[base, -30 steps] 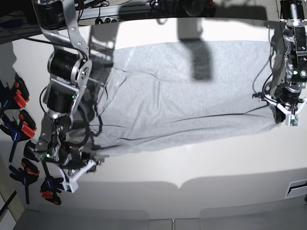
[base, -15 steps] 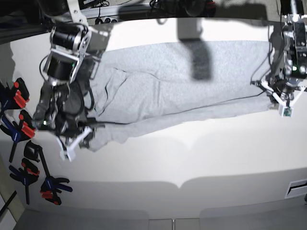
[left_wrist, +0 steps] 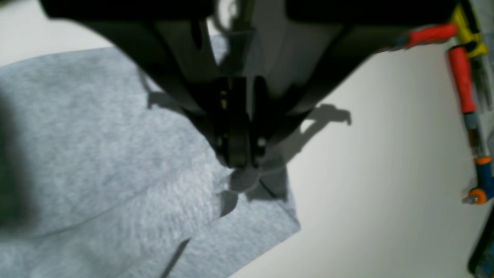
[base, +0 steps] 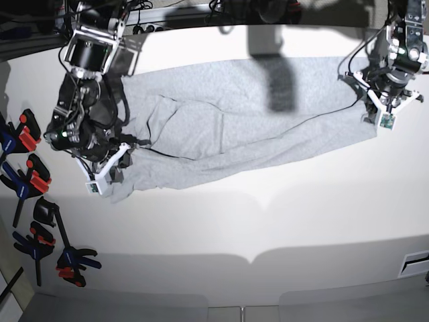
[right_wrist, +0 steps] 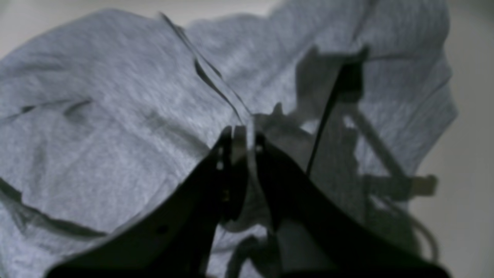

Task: Fold the T-shirt properly
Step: 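Drag the held shirt edge toward the left gripper with the right gripper, then release the shirt with both grippers and lift them away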

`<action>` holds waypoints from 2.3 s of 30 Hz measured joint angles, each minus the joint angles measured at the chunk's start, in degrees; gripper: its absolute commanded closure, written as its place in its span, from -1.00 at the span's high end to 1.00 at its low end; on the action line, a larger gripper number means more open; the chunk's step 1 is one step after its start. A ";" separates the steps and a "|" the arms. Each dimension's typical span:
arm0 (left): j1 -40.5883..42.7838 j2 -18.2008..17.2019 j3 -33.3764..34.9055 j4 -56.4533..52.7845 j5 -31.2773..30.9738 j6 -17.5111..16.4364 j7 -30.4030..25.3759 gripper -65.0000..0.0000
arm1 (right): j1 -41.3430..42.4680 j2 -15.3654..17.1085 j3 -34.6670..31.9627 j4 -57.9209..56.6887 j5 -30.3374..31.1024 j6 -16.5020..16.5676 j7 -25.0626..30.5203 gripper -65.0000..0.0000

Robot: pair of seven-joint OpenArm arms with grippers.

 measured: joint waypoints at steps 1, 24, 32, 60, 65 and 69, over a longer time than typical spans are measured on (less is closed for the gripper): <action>0.00 0.00 0.00 0.00 0.20 0.02 0.31 -1.00 | -0.33 0.00 -0.02 1.49 0.09 0.00 -0.37 -1.00; 6.99 -0.02 0.00 8.24 6.91 1.81 2.73 -1.00 | -8.31 -0.17 16.00 10.29 18.51 1.36 -11.85 -1.00; 7.15 -0.04 0.00 8.24 7.89 2.54 4.87 -1.00 | -8.70 -0.15 16.04 10.29 18.75 1.36 -12.72 -1.00; 10.62 -0.17 0.00 11.72 7.72 2.60 7.37 -1.00 | -12.70 -0.17 16.04 18.34 26.93 1.77 -18.84 -1.00; 10.75 -0.17 0.00 11.72 9.42 2.60 7.43 -1.00 | -14.97 -0.31 16.06 21.77 27.39 2.05 -18.58 -1.00; 10.78 -0.17 0.00 11.72 9.40 2.60 7.43 -1.00 | -17.79 -0.31 17.84 23.41 27.36 2.21 -19.02 -1.00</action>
